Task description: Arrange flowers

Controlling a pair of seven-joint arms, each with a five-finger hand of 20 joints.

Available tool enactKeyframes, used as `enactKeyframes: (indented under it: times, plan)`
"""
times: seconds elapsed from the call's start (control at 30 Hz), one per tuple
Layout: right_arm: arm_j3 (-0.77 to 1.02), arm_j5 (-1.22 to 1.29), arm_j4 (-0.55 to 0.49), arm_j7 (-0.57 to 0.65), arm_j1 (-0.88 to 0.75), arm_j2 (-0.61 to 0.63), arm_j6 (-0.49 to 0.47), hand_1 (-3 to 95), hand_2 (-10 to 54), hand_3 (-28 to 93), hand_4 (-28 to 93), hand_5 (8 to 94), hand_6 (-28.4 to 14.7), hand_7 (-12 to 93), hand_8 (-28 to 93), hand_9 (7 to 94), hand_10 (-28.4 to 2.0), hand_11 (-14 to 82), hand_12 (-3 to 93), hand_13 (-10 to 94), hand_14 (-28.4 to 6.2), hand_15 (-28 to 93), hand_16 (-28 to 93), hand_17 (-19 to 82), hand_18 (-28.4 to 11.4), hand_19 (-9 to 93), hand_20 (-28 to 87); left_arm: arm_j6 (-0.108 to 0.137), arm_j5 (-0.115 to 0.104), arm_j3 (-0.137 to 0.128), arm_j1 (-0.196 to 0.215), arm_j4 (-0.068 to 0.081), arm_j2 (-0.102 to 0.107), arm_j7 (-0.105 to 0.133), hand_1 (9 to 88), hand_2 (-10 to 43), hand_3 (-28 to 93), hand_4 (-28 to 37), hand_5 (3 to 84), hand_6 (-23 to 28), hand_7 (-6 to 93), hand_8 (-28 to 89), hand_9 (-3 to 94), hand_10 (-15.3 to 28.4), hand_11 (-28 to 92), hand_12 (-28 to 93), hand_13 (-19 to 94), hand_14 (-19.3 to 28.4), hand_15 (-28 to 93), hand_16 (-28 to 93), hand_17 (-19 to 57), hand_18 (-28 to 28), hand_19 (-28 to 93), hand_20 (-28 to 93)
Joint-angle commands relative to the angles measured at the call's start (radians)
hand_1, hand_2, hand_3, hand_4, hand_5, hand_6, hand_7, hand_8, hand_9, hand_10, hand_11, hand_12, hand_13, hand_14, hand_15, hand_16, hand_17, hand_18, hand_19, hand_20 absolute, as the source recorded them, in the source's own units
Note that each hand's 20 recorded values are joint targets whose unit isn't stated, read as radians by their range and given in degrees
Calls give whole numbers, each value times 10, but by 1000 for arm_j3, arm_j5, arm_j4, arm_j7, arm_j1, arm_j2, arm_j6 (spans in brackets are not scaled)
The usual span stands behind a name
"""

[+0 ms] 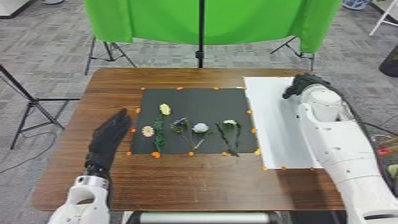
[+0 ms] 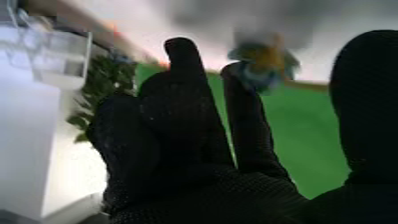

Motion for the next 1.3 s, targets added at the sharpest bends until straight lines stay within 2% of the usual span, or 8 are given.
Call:
enactKeyframes:
  times: [0.03, 0.2, 0.3, 0.4, 0.53, 0.73, 0.9, 1.3]
  plan:
    - [36, 4, 18, -63, -61, -22, 112, 353, -95, 648, -170, 460, 25, 102, -75, 604, -169, 134, 225, 795, -66, 680, 329, 577, -149, 932, 576, 68, 0, 20, 7, 8, 0, 39, 311, -95, 624, -172, 352, 21, 77, -58, 299, 77, 52, 153, 263, 108, 69, 18, 102, 132, 53, 200]
    - [34, -28, 26, -128, -102, -10, 264, 427, -95, 656, -204, 581, 39, 153, -101, 696, -136, 171, 214, 834, -44, 674, 329, 603, -135, 932, 589, 49, -8, 17, 6, 8, 0, 24, 303, -95, 627, -167, 362, 20, 81, -61, 331, 87, 62, 156, 281, 119, 75, 22, 74, 113, 18, 188]
    - [9, 5, 13, -144, -118, 11, 336, 536, -95, 567, -214, 727, 42, 185, 18, 804, -114, 181, 246, 869, -28, 670, 332, 632, -125, 932, 607, 41, -9, 15, 6, 8, -1, 23, 287, -95, 638, -167, 370, 21, 80, -61, 337, 87, 64, 155, 285, 121, 76, 23, 66, 108, 14, 184]
    - [-30, 52, -24, -143, -132, 49, 376, 562, -95, 572, -221, 781, 44, 208, 50, 857, -101, 176, 290, 884, -21, 669, 331, 641, -124, 932, 615, 31, -5, 10, 10, 7, -2, 22, 280, -95, 645, -170, 373, 22, 78, -59, 339, 88, 65, 155, 286, 122, 76, 23, 61, 106, 13, 182]
    - [-95, 196, -162, -94, -171, 141, 406, 574, -95, 576, -226, 799, 43, 212, 57, 875, -96, 172, 307, 890, -19, 669, 332, 648, -123, 932, 621, 26, -3, 5, 13, 5, -4, 24, 275, -95, 649, -174, 375, 22, 76, -58, 342, 88, 65, 154, 288, 123, 76, 24, 59, 106, 13, 178]
    - [-92, 367, -479, -55, -328, 270, 334, 574, -95, 583, -220, 806, 40, 209, 59, 879, -94, 166, 316, 891, -17, 667, 334, 650, -121, 932, 622, 24, -3, 0, 16, 3, -5, 23, 270, -95, 654, -175, 381, 24, 74, -56, 345, 91, 65, 154, 288, 124, 76, 23, 57, 105, 14, 176]
    - [-78, 412, -640, -51, -457, 287, 286, 575, -95, 583, -214, 809, 41, 208, 64, 883, -95, 158, 325, 894, -14, 658, 334, 651, -119, 932, 619, 17, -3, -3, 18, 4, -7, 18, 266, -95, 658, -176, 383, 23, 75, -56, 347, 90, 65, 154, 288, 124, 76, 23, 56, 104, 14, 175]
    - [-140, 398, -681, -68, -538, 188, 271, 572, -95, 581, -207, 809, 40, 203, 69, 883, -98, 153, 327, 894, -14, 649, 338, 647, -121, 932, 616, -17, 9, -7, 12, 8, -13, -1, 265, -95, 659, -176, 384, 22, 75, -55, 349, 92, 65, 154, 288, 125, 76, 23, 53, 103, 13, 173]
